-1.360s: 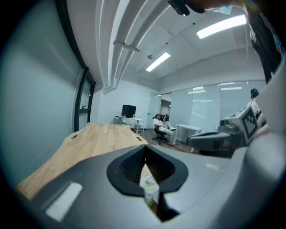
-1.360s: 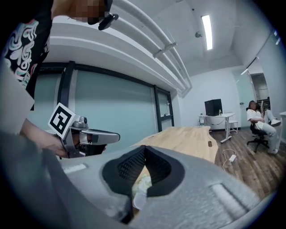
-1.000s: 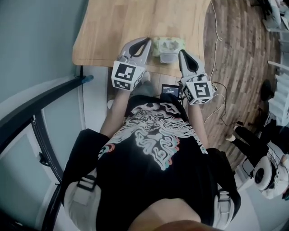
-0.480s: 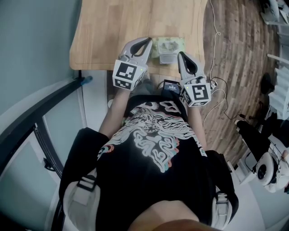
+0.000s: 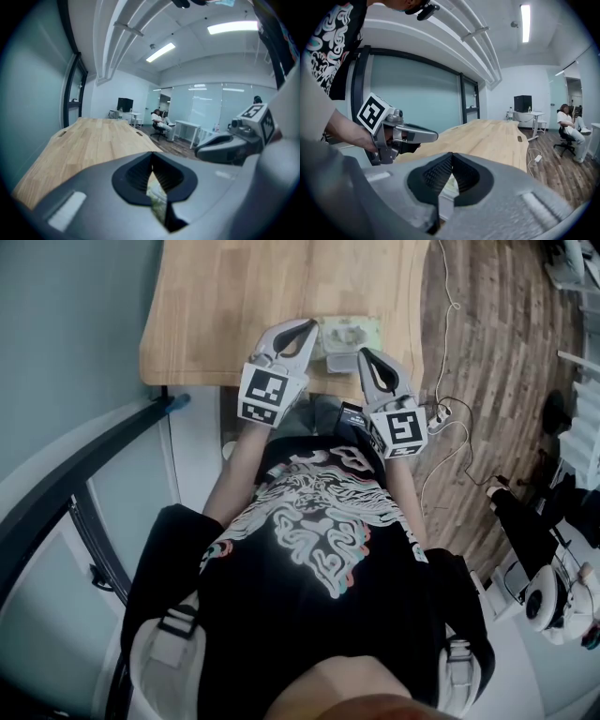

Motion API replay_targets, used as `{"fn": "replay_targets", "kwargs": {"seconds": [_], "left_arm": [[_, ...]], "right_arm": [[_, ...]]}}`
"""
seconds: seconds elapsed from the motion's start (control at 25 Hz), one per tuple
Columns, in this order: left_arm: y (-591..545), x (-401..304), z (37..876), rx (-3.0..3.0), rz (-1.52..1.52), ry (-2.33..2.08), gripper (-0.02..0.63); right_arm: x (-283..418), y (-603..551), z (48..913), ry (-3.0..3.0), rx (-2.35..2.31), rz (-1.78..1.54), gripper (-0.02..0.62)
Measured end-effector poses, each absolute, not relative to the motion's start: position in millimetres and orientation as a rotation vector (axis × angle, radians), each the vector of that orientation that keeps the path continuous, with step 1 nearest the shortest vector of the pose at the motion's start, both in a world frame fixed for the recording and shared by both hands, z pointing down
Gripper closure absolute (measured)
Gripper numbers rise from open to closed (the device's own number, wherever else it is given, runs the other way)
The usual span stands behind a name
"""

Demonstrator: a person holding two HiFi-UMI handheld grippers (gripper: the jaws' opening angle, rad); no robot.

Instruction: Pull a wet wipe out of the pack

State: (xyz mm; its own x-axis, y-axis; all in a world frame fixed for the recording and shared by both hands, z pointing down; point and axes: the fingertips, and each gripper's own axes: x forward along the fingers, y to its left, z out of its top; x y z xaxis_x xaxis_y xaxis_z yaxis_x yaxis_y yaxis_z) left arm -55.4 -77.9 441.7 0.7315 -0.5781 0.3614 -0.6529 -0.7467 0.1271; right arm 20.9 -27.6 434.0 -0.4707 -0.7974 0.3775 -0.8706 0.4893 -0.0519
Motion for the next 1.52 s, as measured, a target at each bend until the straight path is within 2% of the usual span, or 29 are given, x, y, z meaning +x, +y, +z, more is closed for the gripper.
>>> {"fn": "replay_targets", "kwargs": {"seconds": [1.08, 1.2, 1.52], "left_arm": [[-67, -3, 520, 2.661, 0.68, -0.692, 0.612], [-63, 2, 526, 2.652, 0.695, -0.65, 0.585], [-58, 12, 539, 2.639, 0.754, -0.561, 0.528]], "right_arm": [[28, -42, 514, -2.352, 1.296, 0.451, 0.591], [29, -43, 521, -2.343, 1.294, 0.476, 0.561], [36, -44, 532, -2.318, 1.3, 0.505, 0.545]]}}
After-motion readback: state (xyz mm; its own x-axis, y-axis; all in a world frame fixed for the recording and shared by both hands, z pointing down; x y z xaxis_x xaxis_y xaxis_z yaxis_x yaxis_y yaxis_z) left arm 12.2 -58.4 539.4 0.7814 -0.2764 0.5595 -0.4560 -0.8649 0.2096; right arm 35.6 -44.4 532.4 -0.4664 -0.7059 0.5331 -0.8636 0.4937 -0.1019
